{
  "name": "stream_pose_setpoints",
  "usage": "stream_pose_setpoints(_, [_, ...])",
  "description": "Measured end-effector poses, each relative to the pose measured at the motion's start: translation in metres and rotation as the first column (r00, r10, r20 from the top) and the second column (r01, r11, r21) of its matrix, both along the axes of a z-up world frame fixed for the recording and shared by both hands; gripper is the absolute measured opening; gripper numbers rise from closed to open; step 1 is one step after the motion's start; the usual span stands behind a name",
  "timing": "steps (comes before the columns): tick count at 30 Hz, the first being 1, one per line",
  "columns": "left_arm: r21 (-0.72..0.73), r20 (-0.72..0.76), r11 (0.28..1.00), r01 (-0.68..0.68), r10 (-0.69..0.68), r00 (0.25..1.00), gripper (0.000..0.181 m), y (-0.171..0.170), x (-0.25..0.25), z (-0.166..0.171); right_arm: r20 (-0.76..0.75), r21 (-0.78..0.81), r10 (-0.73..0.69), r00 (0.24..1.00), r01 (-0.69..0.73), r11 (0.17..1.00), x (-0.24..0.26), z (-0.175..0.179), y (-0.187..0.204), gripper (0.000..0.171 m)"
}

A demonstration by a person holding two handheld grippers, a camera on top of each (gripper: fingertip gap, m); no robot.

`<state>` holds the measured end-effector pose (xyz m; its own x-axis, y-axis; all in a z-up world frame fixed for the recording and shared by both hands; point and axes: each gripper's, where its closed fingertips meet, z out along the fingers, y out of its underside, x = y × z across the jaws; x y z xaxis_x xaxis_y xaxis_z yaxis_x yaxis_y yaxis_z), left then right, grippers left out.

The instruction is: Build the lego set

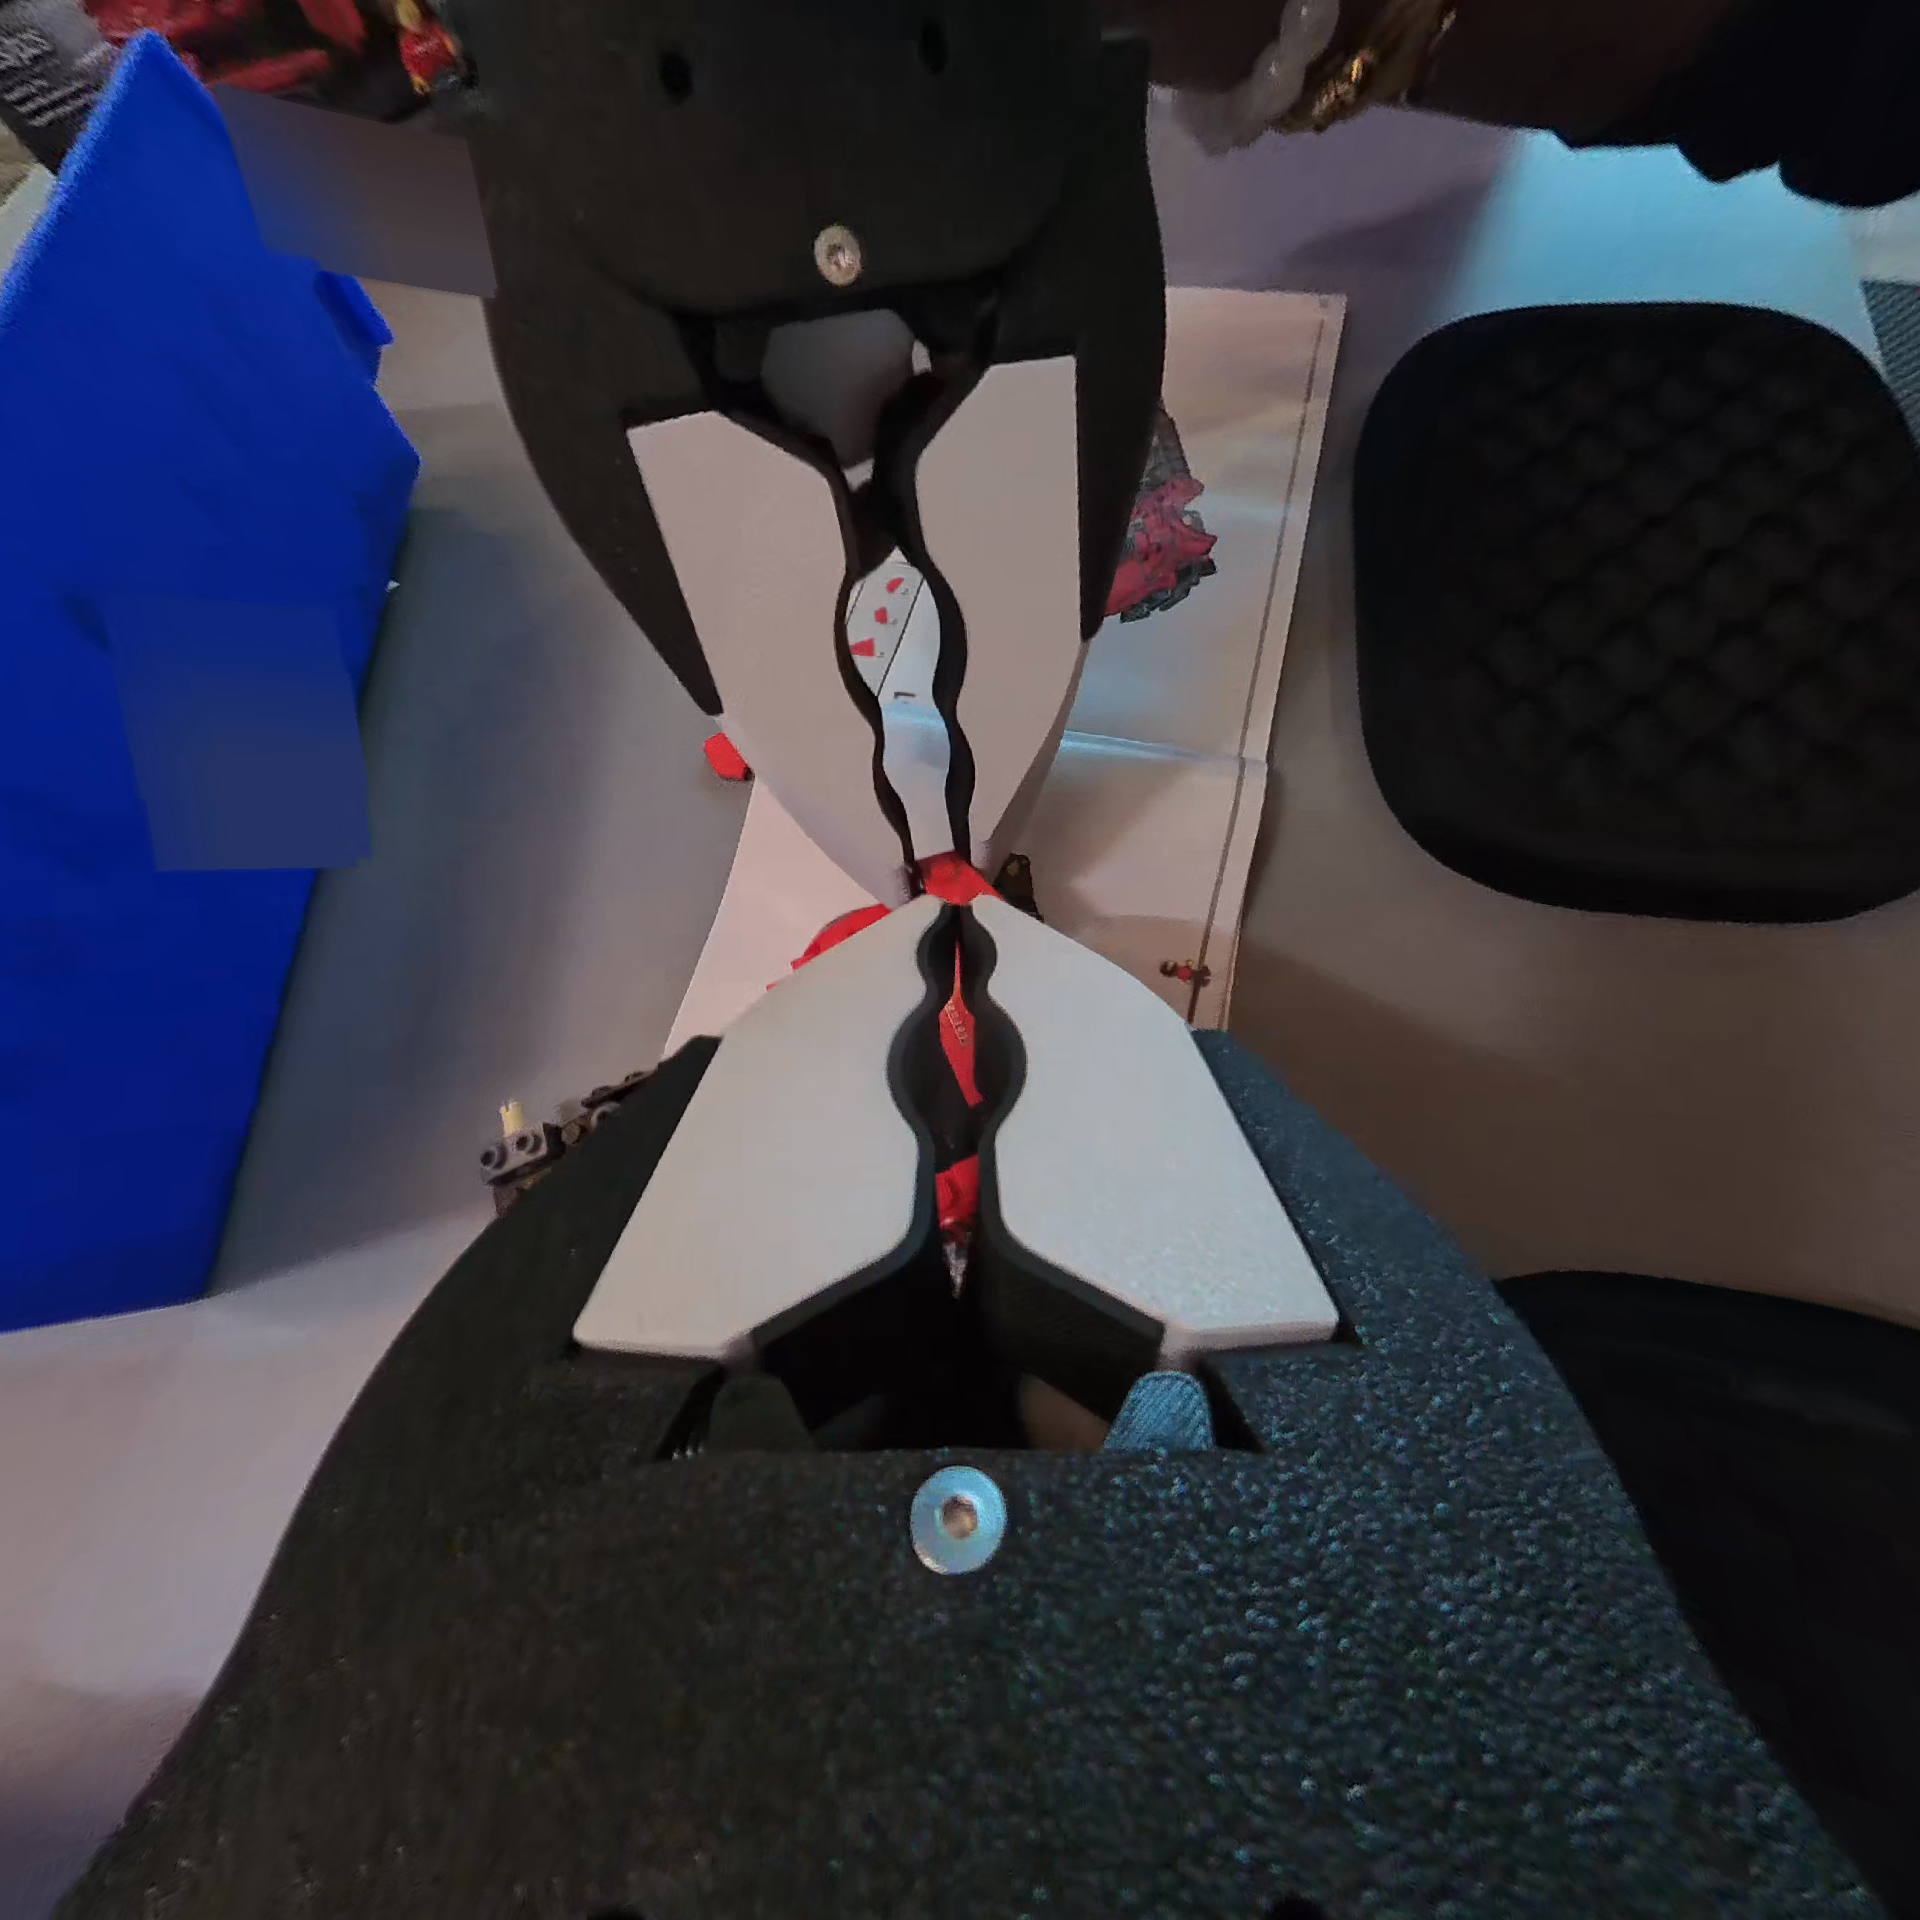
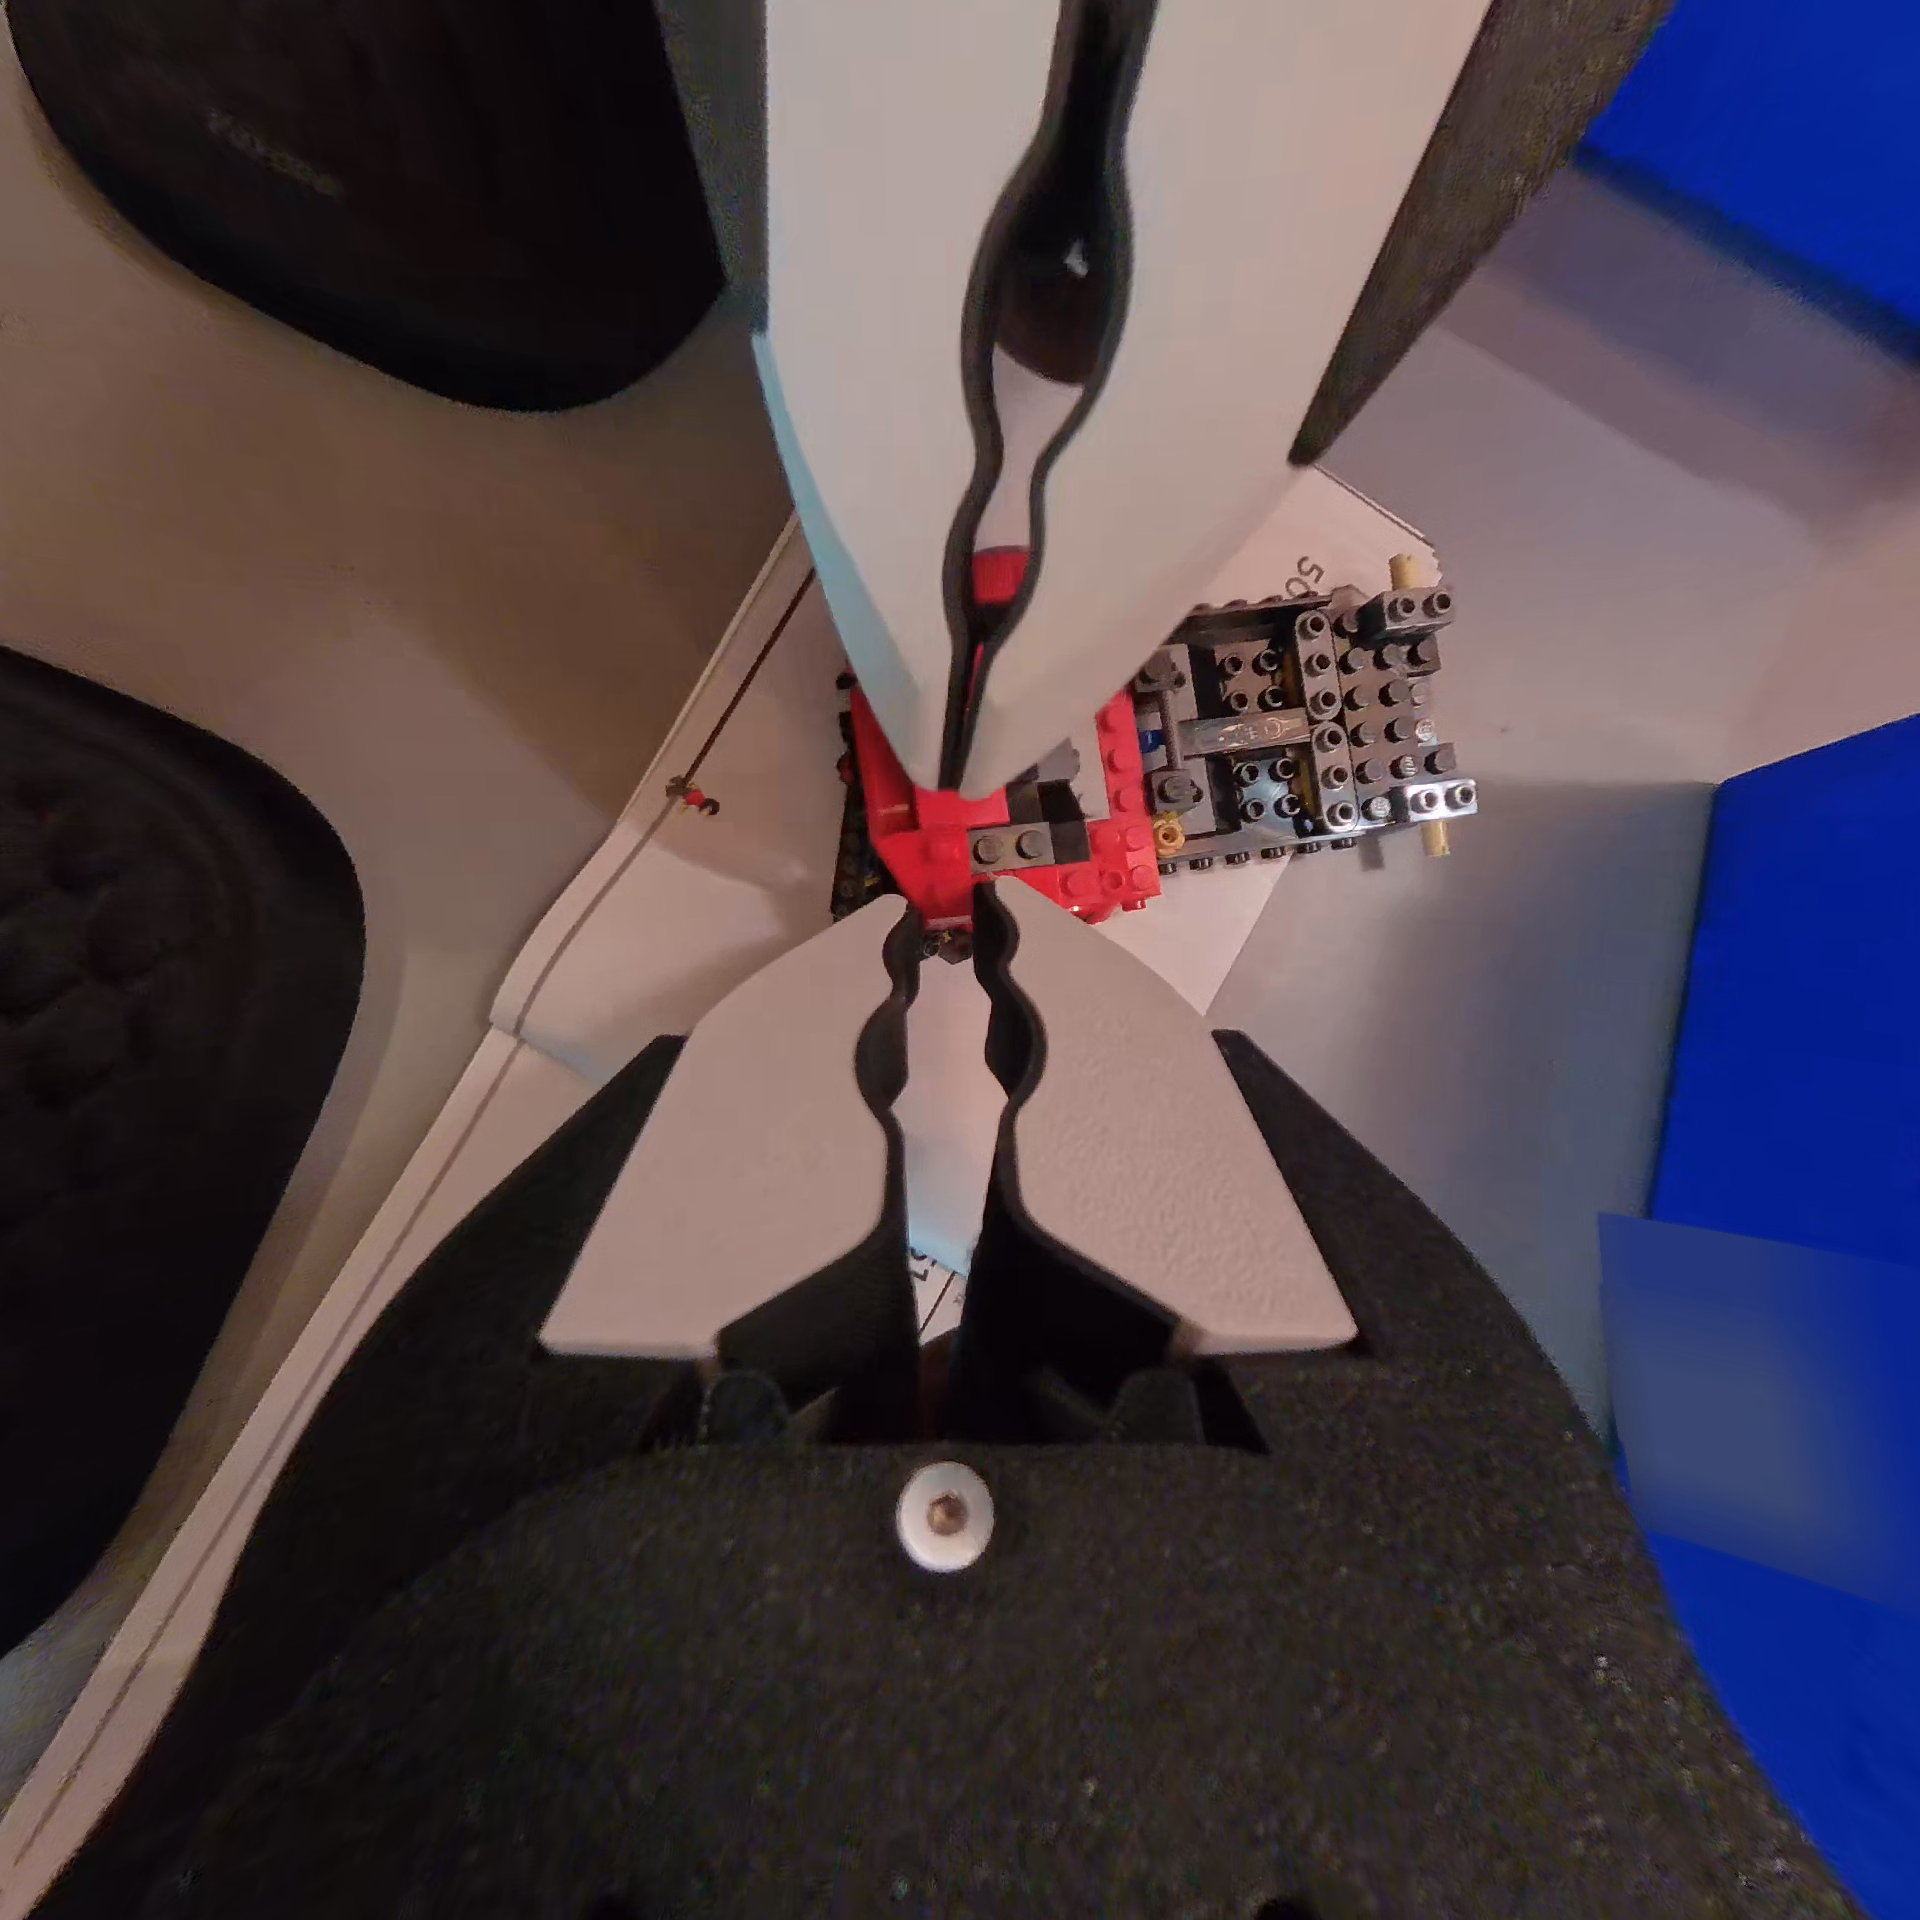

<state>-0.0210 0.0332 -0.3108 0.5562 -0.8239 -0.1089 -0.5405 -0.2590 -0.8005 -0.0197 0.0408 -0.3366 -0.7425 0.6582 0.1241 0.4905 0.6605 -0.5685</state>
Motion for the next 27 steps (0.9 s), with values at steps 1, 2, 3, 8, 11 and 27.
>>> stream_pose_setpoints(1, [-0.003, -0.013, 1.000, 0.008, -0.008, 1.000, 0.000, 0.001, 0.001, -0.002, 0.010, 0.000, 0.001, 1.000, -0.001, 1.000, 0.000, 0.000, 0.000, 0.009])
stream_pose_setpoints(2, [-0.009, -0.028, 1.000, 0.019, -0.019, 0.999, 0.000, 0.002, 0.002, -0.004, 0.021, 0.000, 0.002, 1.000, -0.002, 1.000, 0.000, 0.000, 0.000, 0.009])
stream_pose_setpoints(3, [-0.013, -0.043, 0.999, 0.031, -0.032, 0.999, 0.000, 0.003, 0.004, -0.006, 0.032, 0.001, 0.003, 0.999, -0.003, 1.000, 0.000, 0.000, 0.000, 0.009])
stream_pose_setpoints(8, [-0.019, -0.097, 0.998, 0.058, -0.059, 0.993, 0.000, 0.006, 0.006, -0.013, 0.080, 0.006, 0.004, 0.997, -0.005, 1.000, 0.001, 0.000, 0.000, 0.009])
stream_pose_setpoints(11, [-0.048, -0.078, 0.998, 0.046, -0.050, 0.996, 0.000, 0.005, 0.005, -0.014, 0.100, 0.013, 0.003, 0.995, -0.005, 1.000, 0.001, 0.000, 0.000, 0.009])
stream_pose_setpoints(27, [-0.067, -0.086, 0.997, 0.037, -0.042, 0.995, 0.000, 0.005, 0.000, -0.017, 0.145, 0.064, -0.053, 0.988, 0.044, 0.997, 0.005, 0.008, 0.007, 0.010])
